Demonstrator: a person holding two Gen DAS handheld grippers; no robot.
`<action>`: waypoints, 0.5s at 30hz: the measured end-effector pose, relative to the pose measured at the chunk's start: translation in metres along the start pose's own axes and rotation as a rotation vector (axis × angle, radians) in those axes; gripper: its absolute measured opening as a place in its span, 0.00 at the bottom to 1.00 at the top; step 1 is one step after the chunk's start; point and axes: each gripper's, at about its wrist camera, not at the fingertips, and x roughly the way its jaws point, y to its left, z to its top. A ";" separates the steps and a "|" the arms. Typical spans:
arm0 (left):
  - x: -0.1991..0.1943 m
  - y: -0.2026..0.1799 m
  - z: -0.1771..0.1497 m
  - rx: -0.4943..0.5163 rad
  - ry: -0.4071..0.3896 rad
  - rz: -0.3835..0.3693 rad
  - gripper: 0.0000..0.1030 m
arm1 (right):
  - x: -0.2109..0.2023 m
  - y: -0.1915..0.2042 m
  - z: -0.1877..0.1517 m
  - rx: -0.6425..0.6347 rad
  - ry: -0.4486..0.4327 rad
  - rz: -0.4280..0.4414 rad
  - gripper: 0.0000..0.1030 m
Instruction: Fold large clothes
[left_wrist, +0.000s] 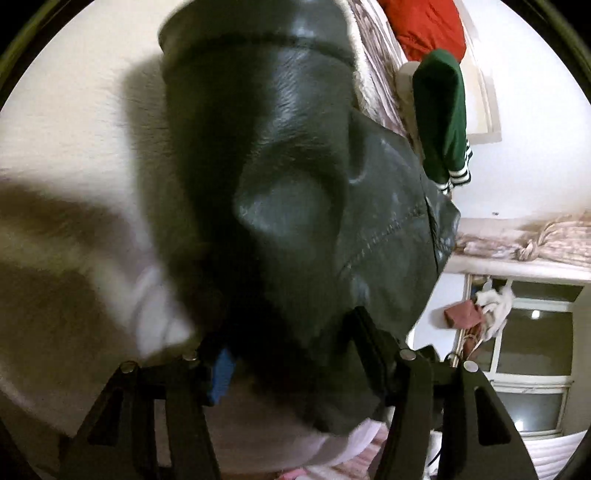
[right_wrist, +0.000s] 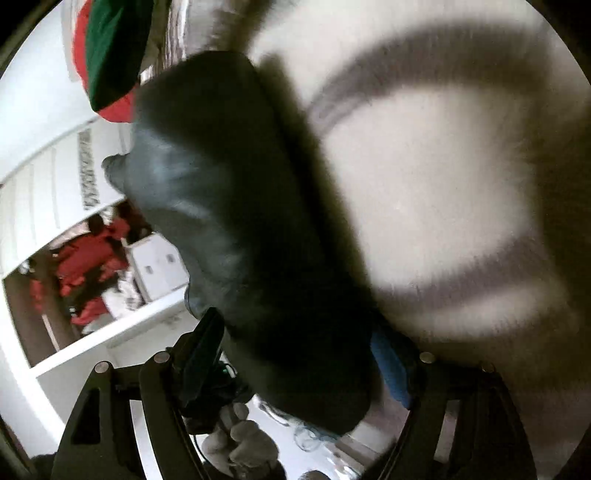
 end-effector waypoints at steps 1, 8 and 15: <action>0.003 0.002 0.001 -0.017 -0.014 -0.023 0.65 | 0.006 -0.002 0.001 -0.007 -0.005 0.050 0.78; 0.002 -0.001 -0.009 -0.088 -0.098 -0.051 0.69 | 0.045 0.014 0.023 -0.036 0.024 0.134 0.82; -0.015 0.012 -0.022 -0.081 -0.083 -0.111 0.71 | 0.058 0.030 0.030 0.057 0.056 0.239 0.74</action>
